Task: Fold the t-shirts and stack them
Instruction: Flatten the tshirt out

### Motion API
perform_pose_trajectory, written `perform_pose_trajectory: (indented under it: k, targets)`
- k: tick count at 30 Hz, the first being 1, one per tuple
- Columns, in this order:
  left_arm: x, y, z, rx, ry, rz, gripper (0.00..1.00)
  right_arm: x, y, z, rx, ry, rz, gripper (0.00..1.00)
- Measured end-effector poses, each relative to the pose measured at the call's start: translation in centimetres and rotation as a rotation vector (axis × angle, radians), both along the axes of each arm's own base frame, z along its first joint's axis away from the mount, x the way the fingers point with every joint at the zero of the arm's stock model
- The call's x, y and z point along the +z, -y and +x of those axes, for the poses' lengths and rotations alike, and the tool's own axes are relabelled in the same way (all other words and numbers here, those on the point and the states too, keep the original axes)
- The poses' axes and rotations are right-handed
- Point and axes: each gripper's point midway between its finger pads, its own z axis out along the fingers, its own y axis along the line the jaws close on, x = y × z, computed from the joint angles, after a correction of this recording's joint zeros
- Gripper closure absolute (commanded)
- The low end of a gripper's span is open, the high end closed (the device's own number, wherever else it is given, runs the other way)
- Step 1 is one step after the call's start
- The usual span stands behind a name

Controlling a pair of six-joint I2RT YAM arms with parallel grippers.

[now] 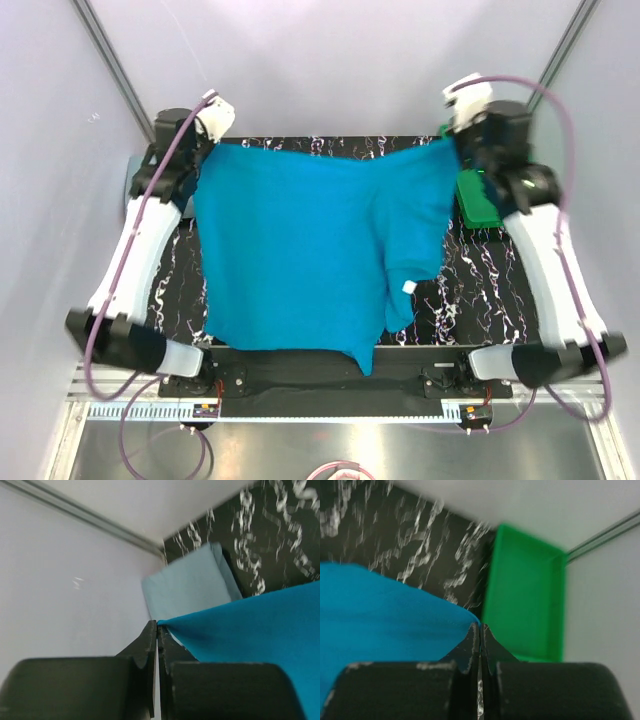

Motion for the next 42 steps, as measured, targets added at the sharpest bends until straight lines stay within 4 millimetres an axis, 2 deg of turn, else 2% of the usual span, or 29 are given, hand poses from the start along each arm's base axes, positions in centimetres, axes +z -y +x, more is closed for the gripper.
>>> perform_pose_trajectory:
  k: [2, 4, 6, 9, 11, 14, 16, 18, 21, 24, 27, 29, 31, 33, 35, 38, 40, 42]
  targets:
    - [-3.2, -0.8, 1.4, 0.028, -0.079, 0.016, 1.0, -6.6, -0.8, 1.5, 0.023, -0.162, -0.021, 1.0]
    - [-6.6, -1.3, 2.6, 0.05, -0.167, 0.033, 1.0, -13.0, -1.2, 1.9, 0.046, -0.317, -0.048, 1.0]
    - [-9.3, -1.3, 3.5, 0.057, -0.23, 0.042, 1.0, -17.6, -1.3, 2.0, 0.061, -0.434, -0.062, 1.0]
    - [-12.9, -1.1, 4.5, 0.065, -0.313, 0.045, 1.0, -20.6, -0.3, 3.5, 0.036, -0.51, -0.046, 1.0]
    - [-14.5, -0.9, 5.1, 0.069, -0.362, 0.044, 1.0, -20.8, 0.5, 5.3, 0.008, -0.512, -0.019, 1.0]
    - [-15.0, -0.7, 6.4, 0.076, -0.376, 0.035, 1.0, -18.6, 1.7, 8.9, -0.03, -0.437, 0.013, 1.0]
    - [-13.9, -0.4, 7.3, 0.078, -0.348, 0.024, 1.0, -16.0, 2.0, 10.6, -0.04, -0.367, 0.026, 1.0]
    - [-12.0, -0.1, 7.9, 0.077, -0.306, 0.011, 1.0, -13.0, 1.9, 11.7, -0.036, -0.293, 0.039, 1.0]
    - [-8.0, 0.8, 8.6, 0.066, -0.205, -0.017, 1.0, -7.4, 1.5, 12.3, -0.023, -0.171, 0.07, 1.0]
    - [-4.2, 1.9, 7.4, 0.039, -0.125, -0.036, 1.0, -2.7, 1.3, 11.4, -0.018, -0.077, 0.1, 1.0]
    - [0.8, 3.2, 4.6, -0.004, -0.021, -0.057, 1.0, 0.8, 1.6, 8.5, -0.016, -0.023, 0.112, 1.0]
    - [4.7, 4.1, 1.9, -0.042, 0.069, -0.077, 1.0, 3.4, 1.8, 5.5, -0.008, 0.02, 0.117, 1.0]
    - [8.2, 4.3, -1.2, -0.074, 0.153, -0.099, 1.0, 6.0, 2.1, 1.8, -0.005, 0.073, 0.121, 1.0]
    - [11.9, 3.6, -5.0, -0.087, 0.255, -0.127, 1.0, 8.2, 2.5, -2.6, -0.002, 0.122, 0.126, 1.0]
    - [14.2, 2.8, -8.1, -0.094, 0.325, -0.148, 1.0, 10.0, 2.8, -6.9, 0.008, 0.179, 0.134, 1.0]
    - [16.1, 1.8, -12.5, -0.116, 0.392, -0.174, 1.0, 11.7, 3.1, -13.4, 0.021, 0.243, 0.155, 1.0]
    - [16.3, 1.6, -14.9, -0.145, 0.401, -0.188, 1.0, 12.8, 3.4, -17.3, 0.025, 0.298, 0.17, 1.0]
    - [16.3, 1.6, -16.4, -0.171, 0.404, -0.199, 1.0, 14.0, 3.7, -20.2, 0.025, 0.353, 0.178, 1.0]
